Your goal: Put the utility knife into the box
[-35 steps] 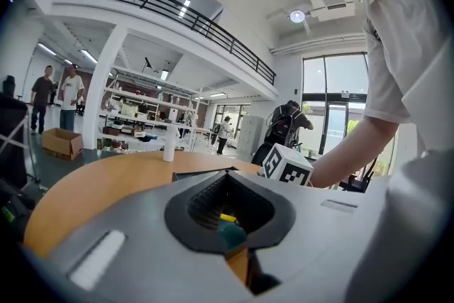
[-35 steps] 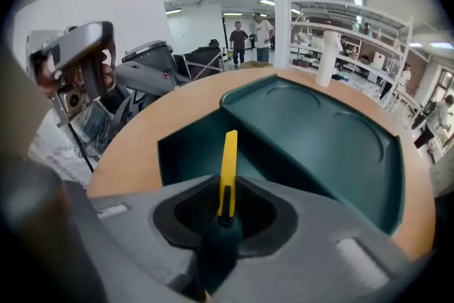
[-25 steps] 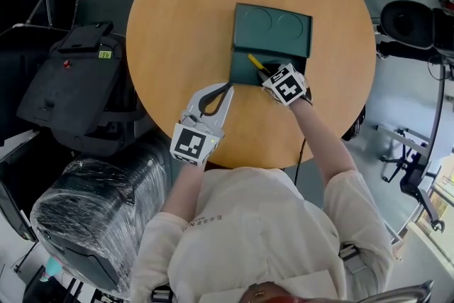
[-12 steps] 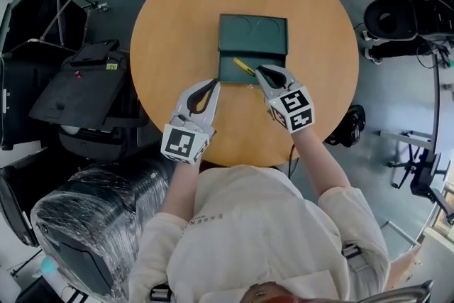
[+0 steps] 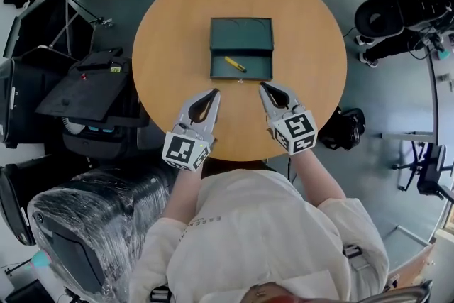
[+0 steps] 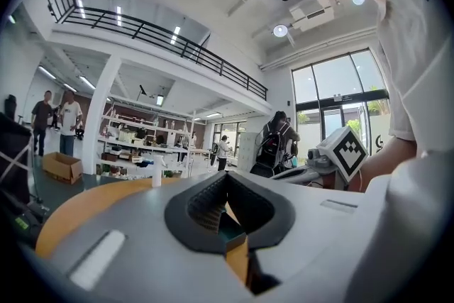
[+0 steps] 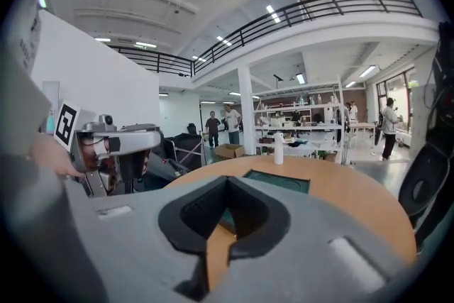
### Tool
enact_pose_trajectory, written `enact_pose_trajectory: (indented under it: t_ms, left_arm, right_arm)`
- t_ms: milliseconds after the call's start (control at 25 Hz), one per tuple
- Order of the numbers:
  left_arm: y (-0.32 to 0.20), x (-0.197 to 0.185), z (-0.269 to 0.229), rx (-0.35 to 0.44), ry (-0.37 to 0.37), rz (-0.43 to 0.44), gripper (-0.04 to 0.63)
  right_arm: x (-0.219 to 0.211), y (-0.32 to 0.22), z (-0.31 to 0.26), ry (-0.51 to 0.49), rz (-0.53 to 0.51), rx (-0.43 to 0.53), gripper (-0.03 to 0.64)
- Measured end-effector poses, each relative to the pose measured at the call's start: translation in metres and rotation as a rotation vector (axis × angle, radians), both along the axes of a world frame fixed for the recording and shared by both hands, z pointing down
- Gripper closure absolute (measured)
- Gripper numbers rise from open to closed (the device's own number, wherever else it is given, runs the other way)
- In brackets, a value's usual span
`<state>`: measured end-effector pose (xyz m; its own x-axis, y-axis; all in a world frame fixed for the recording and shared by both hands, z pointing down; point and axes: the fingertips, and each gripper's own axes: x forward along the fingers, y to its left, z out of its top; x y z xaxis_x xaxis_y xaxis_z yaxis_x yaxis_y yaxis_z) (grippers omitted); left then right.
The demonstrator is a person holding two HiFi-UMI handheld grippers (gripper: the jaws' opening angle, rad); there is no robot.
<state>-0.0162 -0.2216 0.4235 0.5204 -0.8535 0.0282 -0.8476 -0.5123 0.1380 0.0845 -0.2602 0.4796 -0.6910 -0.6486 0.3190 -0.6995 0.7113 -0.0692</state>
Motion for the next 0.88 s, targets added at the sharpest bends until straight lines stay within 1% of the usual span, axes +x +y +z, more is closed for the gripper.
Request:
enact_pose_trajectory:
  t_ms: [320, 480, 640, 880]
  left_arm:
    - [0.039, 0.009, 0.005, 0.004, -0.004, 0.044, 0.578]
    - [0.074, -0.001, 0.008, 0.015, -0.024, 0.043, 0.578]
    - [0.118, -0.017, 0.007, 0.008, -0.022, 0.026, 0.578]
    - [0.182, -0.025, 0.002, 0.024, -0.012, 0.045, 0.578]
  right_arm:
    - [0.007, 0.044, 0.002, 0.004, 0.015, -0.004, 0.624]
    - [0.002, 0.079, 0.003, 0.011, 0.034, 0.005, 0.624]
    - [-0.007, 0.126, -0.005, 0.019, 0.035, 0.024, 0.624]
    - [-0.014, 0.189, -0.024, 0.032, 0.047, 0.073, 0.624]
